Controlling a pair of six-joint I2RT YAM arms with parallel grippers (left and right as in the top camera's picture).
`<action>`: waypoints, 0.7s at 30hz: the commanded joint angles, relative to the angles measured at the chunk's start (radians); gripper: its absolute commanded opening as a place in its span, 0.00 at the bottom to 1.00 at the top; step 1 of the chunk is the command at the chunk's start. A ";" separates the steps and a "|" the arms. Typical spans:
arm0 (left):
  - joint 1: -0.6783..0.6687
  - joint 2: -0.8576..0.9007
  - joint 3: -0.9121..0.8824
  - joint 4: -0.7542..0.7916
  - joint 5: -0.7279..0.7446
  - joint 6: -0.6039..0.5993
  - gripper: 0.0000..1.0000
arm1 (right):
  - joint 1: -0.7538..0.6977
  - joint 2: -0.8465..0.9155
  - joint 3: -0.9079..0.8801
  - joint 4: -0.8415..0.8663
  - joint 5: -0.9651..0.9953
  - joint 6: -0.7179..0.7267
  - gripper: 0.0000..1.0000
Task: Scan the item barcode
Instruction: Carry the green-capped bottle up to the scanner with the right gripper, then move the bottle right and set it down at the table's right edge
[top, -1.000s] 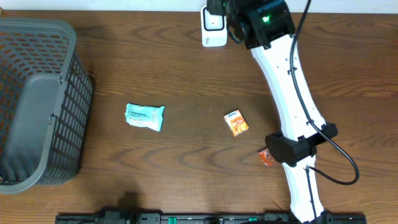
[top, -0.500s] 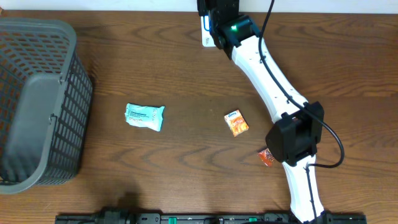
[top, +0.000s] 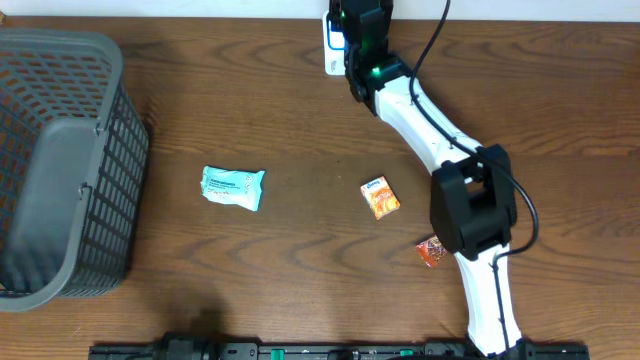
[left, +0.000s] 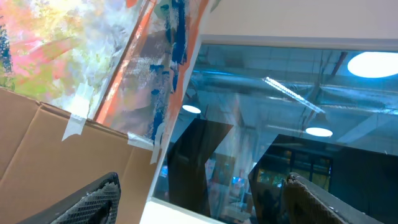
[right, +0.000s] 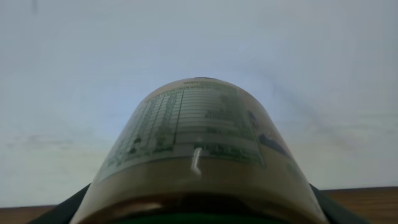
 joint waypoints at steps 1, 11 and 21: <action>0.003 -0.008 -0.016 0.010 -0.006 -0.015 0.84 | 0.003 0.066 -0.012 0.019 -0.019 -0.011 0.37; 0.003 -0.008 -0.088 0.071 -0.006 -0.031 0.84 | 0.005 0.141 -0.012 0.059 -0.051 -0.011 0.36; 0.003 -0.008 -0.097 0.085 -0.006 -0.031 0.84 | 0.015 0.114 -0.012 0.048 -0.051 -0.044 0.37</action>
